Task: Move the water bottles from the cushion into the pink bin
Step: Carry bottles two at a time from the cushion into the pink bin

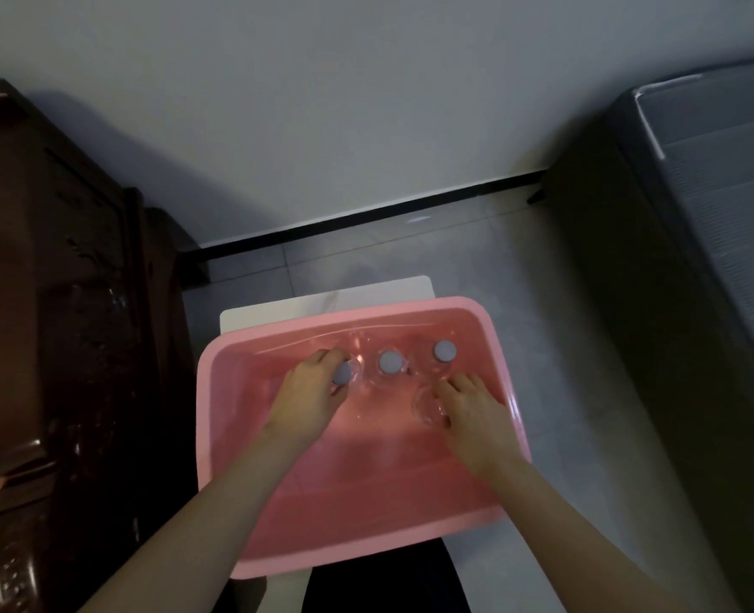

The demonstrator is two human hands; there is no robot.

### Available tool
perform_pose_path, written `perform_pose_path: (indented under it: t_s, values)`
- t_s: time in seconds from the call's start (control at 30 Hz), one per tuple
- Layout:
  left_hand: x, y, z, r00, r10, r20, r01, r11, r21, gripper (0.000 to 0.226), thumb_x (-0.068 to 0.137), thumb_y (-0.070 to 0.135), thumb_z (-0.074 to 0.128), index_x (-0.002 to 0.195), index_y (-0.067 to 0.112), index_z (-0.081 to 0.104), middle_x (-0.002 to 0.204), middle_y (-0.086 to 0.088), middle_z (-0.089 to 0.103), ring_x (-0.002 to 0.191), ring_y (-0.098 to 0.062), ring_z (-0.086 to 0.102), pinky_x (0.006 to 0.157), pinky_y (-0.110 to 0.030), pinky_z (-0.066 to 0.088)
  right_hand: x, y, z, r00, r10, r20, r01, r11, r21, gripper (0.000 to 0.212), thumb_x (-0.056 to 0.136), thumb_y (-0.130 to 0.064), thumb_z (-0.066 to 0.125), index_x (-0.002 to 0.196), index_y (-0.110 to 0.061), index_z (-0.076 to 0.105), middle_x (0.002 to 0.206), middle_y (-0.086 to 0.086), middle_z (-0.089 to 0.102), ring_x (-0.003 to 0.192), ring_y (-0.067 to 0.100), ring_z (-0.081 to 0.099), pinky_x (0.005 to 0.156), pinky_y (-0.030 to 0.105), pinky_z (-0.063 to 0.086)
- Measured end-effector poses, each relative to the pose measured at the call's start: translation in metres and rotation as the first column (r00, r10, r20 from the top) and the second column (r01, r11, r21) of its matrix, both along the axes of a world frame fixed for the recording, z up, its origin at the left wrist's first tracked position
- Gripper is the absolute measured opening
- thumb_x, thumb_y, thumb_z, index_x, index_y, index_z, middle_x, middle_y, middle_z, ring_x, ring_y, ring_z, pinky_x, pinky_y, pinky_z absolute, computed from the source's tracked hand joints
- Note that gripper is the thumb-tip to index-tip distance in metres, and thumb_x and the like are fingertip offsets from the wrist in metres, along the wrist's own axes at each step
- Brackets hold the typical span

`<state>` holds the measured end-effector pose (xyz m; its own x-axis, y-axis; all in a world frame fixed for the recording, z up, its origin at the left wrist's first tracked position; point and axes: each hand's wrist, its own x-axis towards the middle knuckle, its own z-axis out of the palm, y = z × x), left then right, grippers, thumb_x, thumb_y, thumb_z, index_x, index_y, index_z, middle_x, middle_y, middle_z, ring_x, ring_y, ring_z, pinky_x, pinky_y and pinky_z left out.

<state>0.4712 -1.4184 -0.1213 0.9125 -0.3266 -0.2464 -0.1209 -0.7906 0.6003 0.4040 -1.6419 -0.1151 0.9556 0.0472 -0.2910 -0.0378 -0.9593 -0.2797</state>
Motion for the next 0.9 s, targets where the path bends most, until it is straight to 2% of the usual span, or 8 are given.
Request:
perform_pose_path:
  t_s: [0.13, 0.23, 0.3, 0.43, 0.57, 0.7, 0.8, 0.9]
  values:
    - [0.006, 0.001, 0.026, 0.997, -0.054, -0.052, 0.058, 0.996, 0.071, 0.045, 0.078, 0.027, 0.070, 0.120, 0.017, 0.056, 0.117, -0.004, 0.061, 0.106, -0.028, 0.057, 0.083, -0.036, 0.047, 0.015, 0.000, 0.032, 0.999, -0.009, -0.039, 0.010, 1.000, 0.022, 0.037, 0.077, -0.018, 0.060, 0.114, -0.019, 0.058, 0.109, -0.001, 0.056, 0.104, 0.024, 0.050, 0.066, 0.033, 0.042]
    - [0.014, 0.003, 0.054, 0.999, -0.015, -0.034, 0.016, 0.999, 0.033, 0.042, 0.085, 0.030, 0.062, 0.124, 0.017, 0.054, 0.123, -0.004, 0.060, 0.114, -0.025, 0.055, 0.092, -0.036, 0.045, 0.034, -0.001, 0.063, 0.993, -0.045, 0.108, 0.034, 0.994, 0.101, 0.028, 0.077, -0.034, 0.063, 0.102, -0.020, 0.061, 0.105, -0.001, 0.058, 0.100, 0.024, 0.054, 0.067, 0.032, 0.044]
    - [0.016, 0.008, 0.077, 0.999, 0.043, 0.000, -0.043, 0.999, 0.006, 0.041, 0.088, 0.032, 0.059, 0.126, 0.016, 0.053, 0.126, -0.004, 0.059, 0.118, -0.023, 0.052, 0.098, -0.034, 0.041, 0.046, -0.001, 0.083, 0.977, -0.028, 0.211, 0.000, 0.991, 0.133, 0.035, 0.080, -0.043, 0.054, 0.102, -0.016, 0.063, 0.107, 0.003, 0.061, 0.101, 0.027, 0.055, 0.074, 0.036, 0.048]
    - [0.006, 0.033, 0.132, 0.966, 0.210, 0.148, -0.206, 0.978, -0.045, 0.045, 0.089, 0.038, 0.056, 0.128, 0.016, 0.053, 0.130, -0.003, 0.057, 0.124, -0.020, 0.047, 0.103, -0.031, 0.038, 0.067, 0.010, 0.135, 0.949, 0.002, 0.315, -0.059, 0.983, 0.171, 0.053, 0.088, -0.050, 0.037, 0.117, -0.014, 0.061, 0.123, 0.008, 0.059, 0.118, 0.029, 0.050, 0.093, 0.046, 0.047]
    - [-0.029, 0.081, 0.184, 0.887, 0.298, 0.352, -0.325, 0.946, 0.020, 0.057, 0.088, 0.044, 0.049, 0.136, 0.014, 0.047, 0.142, -0.007, 0.047, 0.136, -0.023, 0.035, 0.112, -0.042, 0.033, 0.076, 0.043, 0.174, 0.914, 0.111, 0.390, -0.194, 0.964, 0.179, 0.055, 0.091, -0.049, 0.033, 0.124, -0.014, 0.060, 0.135, 0.009, 0.055, 0.126, 0.030, 0.046, 0.105, 0.048, 0.039]
    - [-0.100, 0.141, 0.222, 0.767, 0.448, 0.460, -0.541, 0.837, 0.087, 0.056, 0.092, 0.039, 0.053, 0.142, 0.019, 0.040, 0.151, -0.003, 0.037, 0.142, -0.022, 0.026, 0.114, -0.046, 0.029, 0.068, 0.106, 0.203, 0.834, 0.319, 0.451, -0.430, 0.887, 0.169, 0.055, 0.094, -0.051, 0.030, 0.126, -0.018, 0.059, 0.138, 0.005, 0.053, 0.128, 0.027, 0.044, 0.108, 0.046, 0.035]
    - [-0.166, 0.182, 0.246, 0.650, 0.599, 0.468, -0.687, 0.726, 0.025, 0.060, 0.090, 0.033, 0.058, 0.145, 0.020, 0.036, 0.152, 0.001, 0.034, 0.142, -0.020, 0.025, 0.116, -0.039, 0.026, 0.043, 0.168, 0.223, 0.778, 0.445, 0.443, -0.564, 0.806, 0.181, 0.060, 0.093, -0.057, 0.024, 0.132, -0.024, 0.055, 0.144, 0.001, 0.048, 0.135, 0.023, 0.038, 0.112, 0.044, 0.030]
    - [-0.239, 0.220, 0.265, 0.518, 0.745, 0.421, -0.811, 0.584, -0.036, 0.063, 0.092, 0.037, 0.054, 0.148, 0.029, 0.026, 0.154, 0.008, 0.026, 0.143, -0.016, 0.021, 0.114, -0.034, 0.026, 0.008, 0.231, 0.242, 0.716, 0.550, 0.430, -0.672, 0.710, 0.211, 0.073, 0.088, -0.069, 0.012, 0.136, -0.029, 0.049, 0.148, -0.004, 0.042, 0.140, 0.018, 0.028, 0.115, 0.045, 0.025]
